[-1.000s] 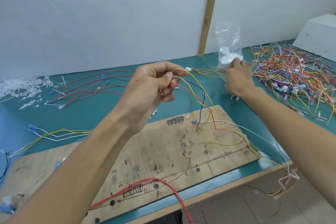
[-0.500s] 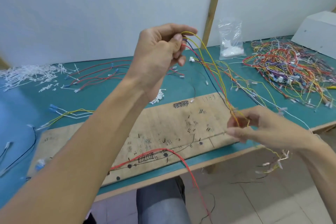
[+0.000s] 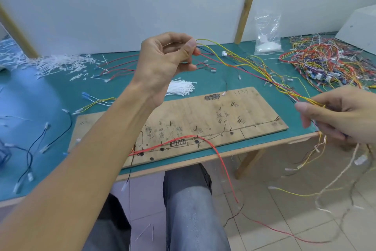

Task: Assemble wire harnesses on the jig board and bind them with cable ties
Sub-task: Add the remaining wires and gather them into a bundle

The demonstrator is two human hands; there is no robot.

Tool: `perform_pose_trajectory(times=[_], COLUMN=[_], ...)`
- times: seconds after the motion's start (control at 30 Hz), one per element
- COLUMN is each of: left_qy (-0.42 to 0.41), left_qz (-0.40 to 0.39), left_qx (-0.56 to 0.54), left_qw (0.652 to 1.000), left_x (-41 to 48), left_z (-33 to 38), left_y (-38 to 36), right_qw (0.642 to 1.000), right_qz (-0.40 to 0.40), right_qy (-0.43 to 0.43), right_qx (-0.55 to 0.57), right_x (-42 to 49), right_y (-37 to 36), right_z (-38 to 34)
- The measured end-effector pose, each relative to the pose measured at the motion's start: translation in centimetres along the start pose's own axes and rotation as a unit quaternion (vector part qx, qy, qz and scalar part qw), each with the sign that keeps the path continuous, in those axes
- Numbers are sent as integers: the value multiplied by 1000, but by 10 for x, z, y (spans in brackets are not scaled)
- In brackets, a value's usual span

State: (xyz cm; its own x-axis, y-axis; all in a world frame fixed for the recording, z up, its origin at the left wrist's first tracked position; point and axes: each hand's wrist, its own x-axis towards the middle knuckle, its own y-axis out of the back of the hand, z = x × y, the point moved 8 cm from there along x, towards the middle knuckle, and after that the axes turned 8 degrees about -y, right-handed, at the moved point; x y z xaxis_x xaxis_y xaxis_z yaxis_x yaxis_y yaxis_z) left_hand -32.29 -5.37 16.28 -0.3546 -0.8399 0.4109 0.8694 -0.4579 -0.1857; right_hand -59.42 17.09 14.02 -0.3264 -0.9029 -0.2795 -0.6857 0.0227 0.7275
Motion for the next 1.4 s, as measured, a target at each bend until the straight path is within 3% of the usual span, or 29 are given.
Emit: perform_pose_trajectory(times=[0.13, 0.23, 0.33, 0.43, 0.53, 0.6, 0.67, 0.73, 0.83, 0.93, 1.17, 1.33, 1.4], left_qy=[24, 45, 56, 42, 33, 40, 42, 36, 24, 10, -5, -32, -44], left_qz=[-14, -19, -1, -16, -71, -93, -112, -124, -101, -83, -75, -75, -87], left_qx=[-89, -173, -216, -113, 5, 47, 81, 121, 144, 179, 236, 347, 378], left_qw=[996, 984, 975, 993, 997, 994, 990, 984, 984, 980, 969, 934, 921], left_x=[-11, -27, -51, -86, -124, -143, -157, -164, -168, -171, -177, -176, -175], left_z=[10, 25, 39, 50, 56, 59, 66, 73, 82, 90, 98, 108, 111], left_y=[12, 34, 61, 76, 82, 88, 93, 95, 100, 106, 105, 104, 105], right_qw=[987, 944, 925, 936, 945, 955, 977, 969, 948, 946, 943, 947, 948], right_qz=[-139, -260, -305, -277, -278, -203, -88, -12, -85, -107, 8, 107, 83], right_qy=[-20, -17, 42, 88, 170, 198, 192, 226, 265, 275, 303, 300, 302], right_qx=[80, 201, 224, 198, -26, -93, -1, 99, 156, 137, 136, 52, 60], right_x=[-32, -64, -98, -109, -104, -91, -72, -58, -50, -51, -64, -70, -71], right_y=[-51, -119, -195, -258, -291, -265, -215, -182, -192, -207, -210, -198, -197], right_z=[-14, -54, -97, -115, -123, -136, -156, -177, -211, -218, -214, -210, -211])
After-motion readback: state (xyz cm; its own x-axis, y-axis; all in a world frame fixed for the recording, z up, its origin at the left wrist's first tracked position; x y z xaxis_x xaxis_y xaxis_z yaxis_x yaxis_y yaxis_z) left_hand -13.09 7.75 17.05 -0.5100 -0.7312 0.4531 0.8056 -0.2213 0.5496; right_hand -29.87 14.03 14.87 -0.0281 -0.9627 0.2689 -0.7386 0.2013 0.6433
